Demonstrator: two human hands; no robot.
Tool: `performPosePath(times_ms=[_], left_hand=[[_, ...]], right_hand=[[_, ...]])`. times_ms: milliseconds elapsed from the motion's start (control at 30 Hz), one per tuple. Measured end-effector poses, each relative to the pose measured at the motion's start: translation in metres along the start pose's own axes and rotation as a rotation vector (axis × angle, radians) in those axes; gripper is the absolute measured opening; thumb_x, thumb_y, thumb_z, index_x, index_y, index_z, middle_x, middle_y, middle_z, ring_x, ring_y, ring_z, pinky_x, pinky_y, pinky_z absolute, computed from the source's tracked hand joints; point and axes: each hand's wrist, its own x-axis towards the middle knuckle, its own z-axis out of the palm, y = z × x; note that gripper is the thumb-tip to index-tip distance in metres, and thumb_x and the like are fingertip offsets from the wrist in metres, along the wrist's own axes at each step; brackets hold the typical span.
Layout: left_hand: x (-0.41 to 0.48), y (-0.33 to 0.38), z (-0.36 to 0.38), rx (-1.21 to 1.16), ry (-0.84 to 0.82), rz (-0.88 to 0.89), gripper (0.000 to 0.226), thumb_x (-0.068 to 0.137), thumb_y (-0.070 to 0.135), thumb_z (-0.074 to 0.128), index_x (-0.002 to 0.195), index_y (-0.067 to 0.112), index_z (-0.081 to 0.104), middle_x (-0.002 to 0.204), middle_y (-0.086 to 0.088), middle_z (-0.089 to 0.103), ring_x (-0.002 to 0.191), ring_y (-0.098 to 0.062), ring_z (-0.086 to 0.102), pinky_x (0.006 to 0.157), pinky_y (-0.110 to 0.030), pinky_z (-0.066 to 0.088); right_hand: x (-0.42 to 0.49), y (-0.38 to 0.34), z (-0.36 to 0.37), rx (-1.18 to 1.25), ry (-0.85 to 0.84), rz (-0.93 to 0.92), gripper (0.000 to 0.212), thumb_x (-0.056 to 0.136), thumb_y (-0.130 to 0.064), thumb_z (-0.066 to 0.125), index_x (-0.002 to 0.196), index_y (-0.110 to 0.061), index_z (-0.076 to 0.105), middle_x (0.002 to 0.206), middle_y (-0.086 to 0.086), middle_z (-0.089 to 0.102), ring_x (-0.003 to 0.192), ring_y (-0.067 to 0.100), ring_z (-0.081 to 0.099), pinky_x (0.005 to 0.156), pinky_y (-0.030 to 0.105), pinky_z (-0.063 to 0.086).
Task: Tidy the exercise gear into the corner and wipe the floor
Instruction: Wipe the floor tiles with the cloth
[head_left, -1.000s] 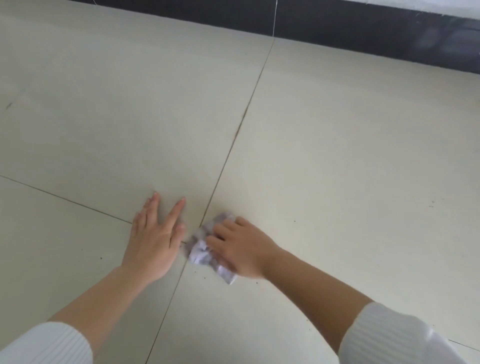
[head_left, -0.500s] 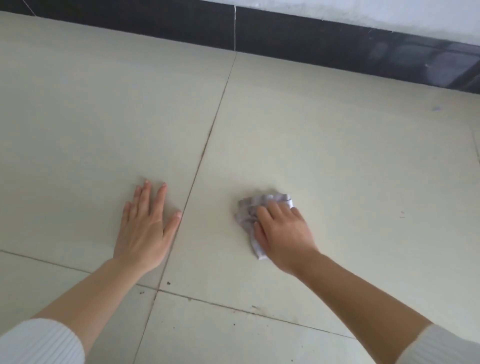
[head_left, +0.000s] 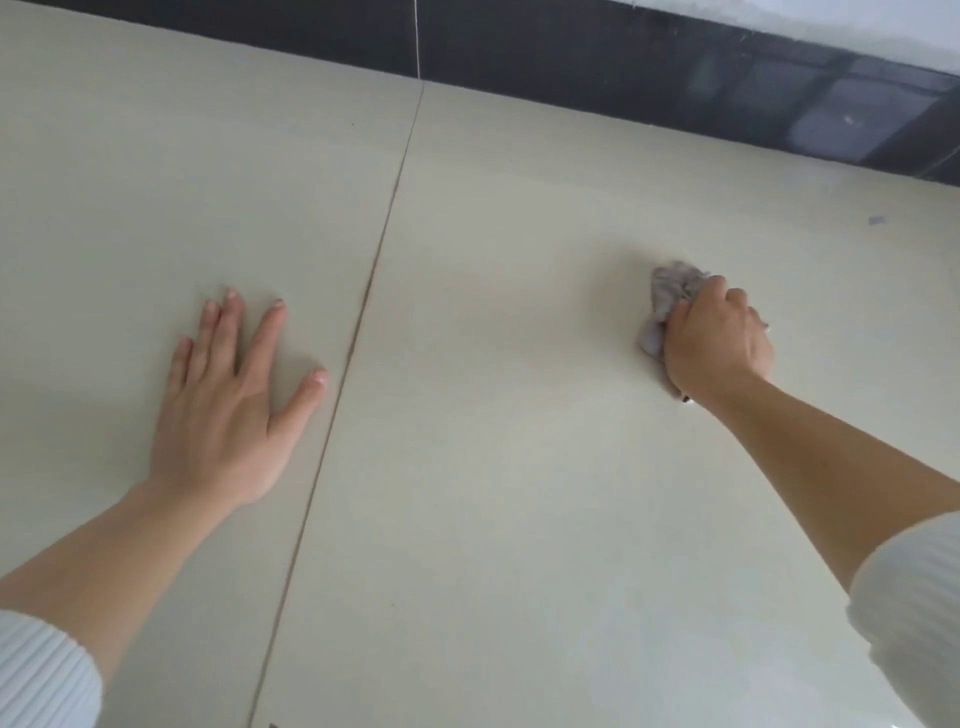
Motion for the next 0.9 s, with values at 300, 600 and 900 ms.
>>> performPosePath(times_ms=[300,600,900], left_hand=[[-0.003,0.004,-0.007,-0.039,-0.006,-0.019,0.071,0.087,0.056,0.027,0.150,0.024,0.023,0.159,-0.014,0.014,0.148,-0.025,0.009,0.118,-0.043,0.011],[0.000,0.005,-0.012,-0.044,-0.080,-0.021,0.070,0.088,0.054,0.025,0.151,0.022,0.022,0.159,-0.014,0.012,0.148,-0.027,0.006,0.117,-0.045,0.011],[0.002,0.006,-0.011,-0.050,-0.062,-0.020,0.070,0.087,0.054,0.028,0.149,0.021,0.026,0.158,-0.016,0.017,0.147,-0.028,0.011,0.115,-0.045,0.013]], right_hand=[[-0.082,-0.112,0.015,-0.020,-0.053,-0.500,0.031,0.090,-0.019,0.057,0.117,-0.005,0.055,0.107,0.018,0.058,0.090,0.038,0.059,0.071,0.041,0.046],[-0.180,-0.115,-0.001,-0.064,-0.424,-0.616,0.054,0.056,-0.029,0.085,0.103,-0.021,0.059,0.097,-0.004,0.057,0.086,0.021,0.060,0.061,0.028,0.041],[-0.086,-0.047,-0.014,0.069,-0.245,-0.013,0.035,0.099,-0.025,0.038,0.133,-0.015,0.038,0.130,0.013,0.045,0.114,0.034,0.049,0.083,0.040,0.043]])
